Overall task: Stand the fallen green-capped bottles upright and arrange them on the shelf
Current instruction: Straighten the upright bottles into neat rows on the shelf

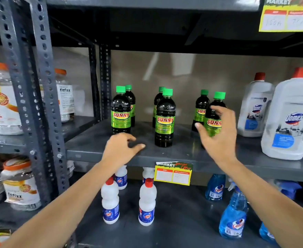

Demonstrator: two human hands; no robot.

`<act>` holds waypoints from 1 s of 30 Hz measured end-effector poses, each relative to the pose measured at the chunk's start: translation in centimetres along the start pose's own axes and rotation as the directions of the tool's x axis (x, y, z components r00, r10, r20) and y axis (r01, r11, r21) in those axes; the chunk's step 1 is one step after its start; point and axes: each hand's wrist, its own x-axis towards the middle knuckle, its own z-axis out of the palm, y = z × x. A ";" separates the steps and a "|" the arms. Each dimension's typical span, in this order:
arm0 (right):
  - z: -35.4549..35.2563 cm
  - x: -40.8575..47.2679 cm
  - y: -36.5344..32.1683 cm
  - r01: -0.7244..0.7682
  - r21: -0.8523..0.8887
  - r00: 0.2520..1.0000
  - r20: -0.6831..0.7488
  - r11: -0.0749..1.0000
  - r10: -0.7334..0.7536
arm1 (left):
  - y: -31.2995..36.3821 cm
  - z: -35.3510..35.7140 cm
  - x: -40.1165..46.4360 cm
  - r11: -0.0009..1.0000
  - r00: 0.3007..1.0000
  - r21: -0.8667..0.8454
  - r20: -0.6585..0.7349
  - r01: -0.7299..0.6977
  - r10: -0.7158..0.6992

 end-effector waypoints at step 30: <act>21.3 -2.2 -8.9 -0.661 0.055 0.563 0.696 0.749 0.446 | -8.0 -7.4 -2.8 0.822 0.984 0.545 0.148 -0.167 0.102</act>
